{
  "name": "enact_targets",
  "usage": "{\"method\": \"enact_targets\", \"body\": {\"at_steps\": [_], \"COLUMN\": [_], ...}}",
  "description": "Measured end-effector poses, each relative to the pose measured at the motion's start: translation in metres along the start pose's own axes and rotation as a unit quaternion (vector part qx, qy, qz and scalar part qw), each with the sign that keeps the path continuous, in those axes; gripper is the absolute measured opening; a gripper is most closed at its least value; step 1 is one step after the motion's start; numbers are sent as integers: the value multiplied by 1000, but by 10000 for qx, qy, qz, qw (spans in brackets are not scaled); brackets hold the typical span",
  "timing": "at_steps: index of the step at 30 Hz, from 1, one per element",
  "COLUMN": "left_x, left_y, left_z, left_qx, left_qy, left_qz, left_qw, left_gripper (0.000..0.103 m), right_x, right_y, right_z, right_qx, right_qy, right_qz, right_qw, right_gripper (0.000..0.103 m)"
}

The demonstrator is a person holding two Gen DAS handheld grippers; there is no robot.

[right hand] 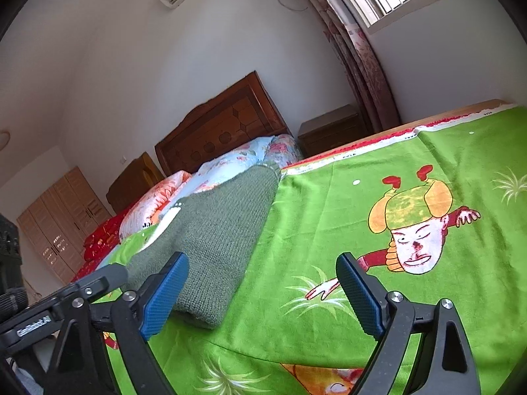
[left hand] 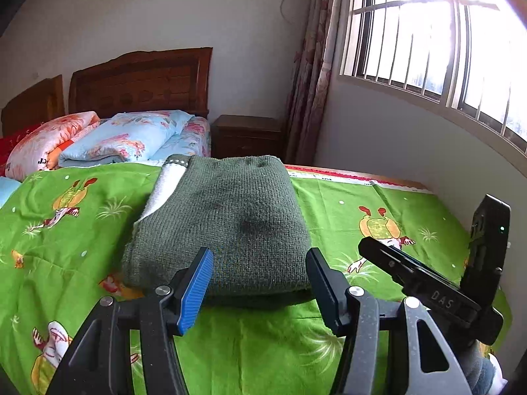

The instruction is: Fold small clothes

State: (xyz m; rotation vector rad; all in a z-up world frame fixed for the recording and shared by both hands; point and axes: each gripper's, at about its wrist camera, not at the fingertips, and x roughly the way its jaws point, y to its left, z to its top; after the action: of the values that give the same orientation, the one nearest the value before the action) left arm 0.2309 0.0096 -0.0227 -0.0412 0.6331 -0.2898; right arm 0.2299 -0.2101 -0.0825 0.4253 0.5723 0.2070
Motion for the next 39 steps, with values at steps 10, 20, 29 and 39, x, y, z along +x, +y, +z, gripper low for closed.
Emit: {"method": "enact_targets", "body": {"at_steps": [10,20,29,39], "left_x": [-29,-69,-85,-91], "left_y": [31,35,25,14], "left_z": [-29,-40,-52,-56], "left_qx": [-3,-48,-240,-145], "left_qy": [-101,-488,-523,-708], "left_qz": [915,1768,1251,1269], "left_qw": [9958,9830,9905,9893], "left_gripper": [60,61,61,61], "right_x": [21,-26,-88,-100], "right_y": [13,51,112,108], "right_z": [-6,-43,-73,-72], "right_qx": [-354,-630,-2038,-1819], "right_qy": [565,514,-505,-489], "right_qz": [-270,-400,-1324,-1135], "right_qw": [9974,9959,9687,9755], "right_gripper": [103,103,103,103]}}
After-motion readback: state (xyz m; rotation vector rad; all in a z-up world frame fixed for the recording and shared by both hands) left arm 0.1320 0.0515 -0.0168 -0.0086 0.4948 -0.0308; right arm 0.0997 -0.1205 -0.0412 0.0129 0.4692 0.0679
